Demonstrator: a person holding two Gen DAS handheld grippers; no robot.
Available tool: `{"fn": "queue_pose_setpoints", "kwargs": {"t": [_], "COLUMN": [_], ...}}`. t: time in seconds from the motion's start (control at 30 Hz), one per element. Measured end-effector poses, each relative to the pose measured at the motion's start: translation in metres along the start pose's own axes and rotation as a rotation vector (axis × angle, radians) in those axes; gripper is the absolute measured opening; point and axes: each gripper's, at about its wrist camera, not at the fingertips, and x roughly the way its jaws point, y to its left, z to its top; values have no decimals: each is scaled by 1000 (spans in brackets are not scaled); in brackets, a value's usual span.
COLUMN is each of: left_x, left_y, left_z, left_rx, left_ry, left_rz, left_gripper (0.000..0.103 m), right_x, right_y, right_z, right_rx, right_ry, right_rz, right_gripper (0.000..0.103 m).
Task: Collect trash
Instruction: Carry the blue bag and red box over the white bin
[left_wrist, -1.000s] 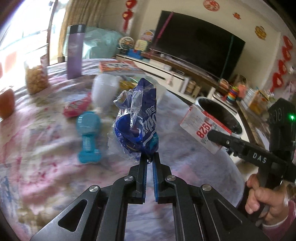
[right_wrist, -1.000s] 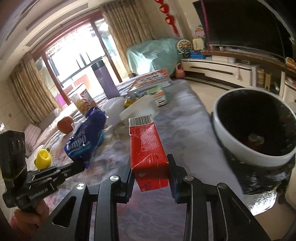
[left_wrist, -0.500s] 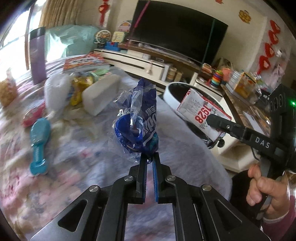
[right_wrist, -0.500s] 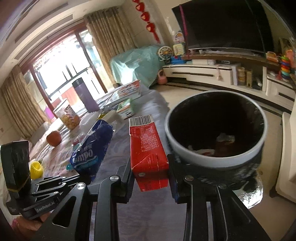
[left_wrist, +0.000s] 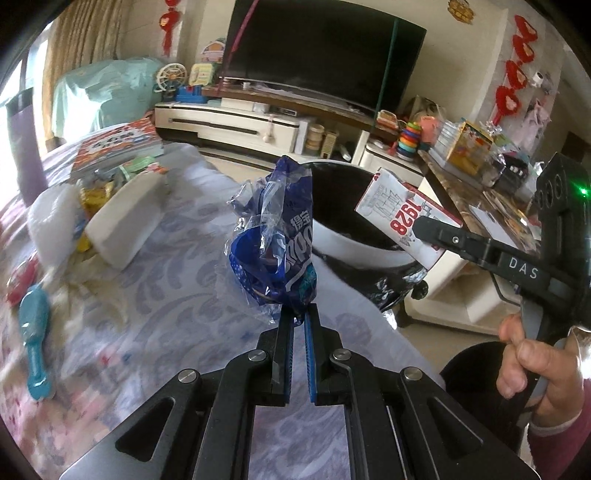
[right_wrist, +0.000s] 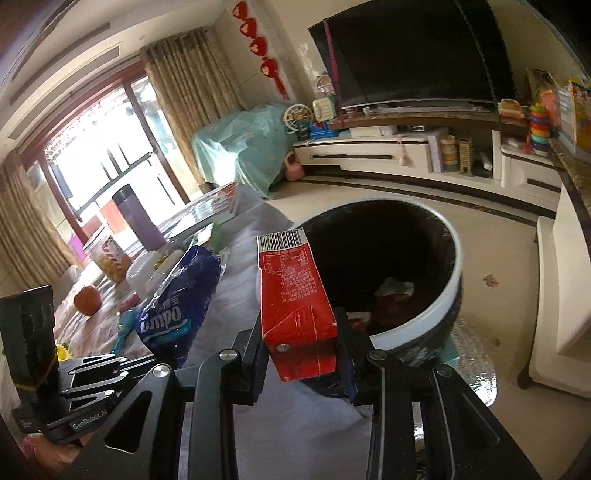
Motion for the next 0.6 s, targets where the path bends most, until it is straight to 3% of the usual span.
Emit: {"fn": "queue_pose_setpoints", "kwargs": {"t": [0.6], "left_x": [41], "left_y": [-32], "left_z": [44], "left_rx": [75], "left_ry": [41], "left_rz": [-22], "left_gripper": [4], "right_x": [12], "right_y": [-39], "right_z": [24], "right_rx": [21], "right_ry": [37], "right_rz": [-62], "right_gripper": [32]}}
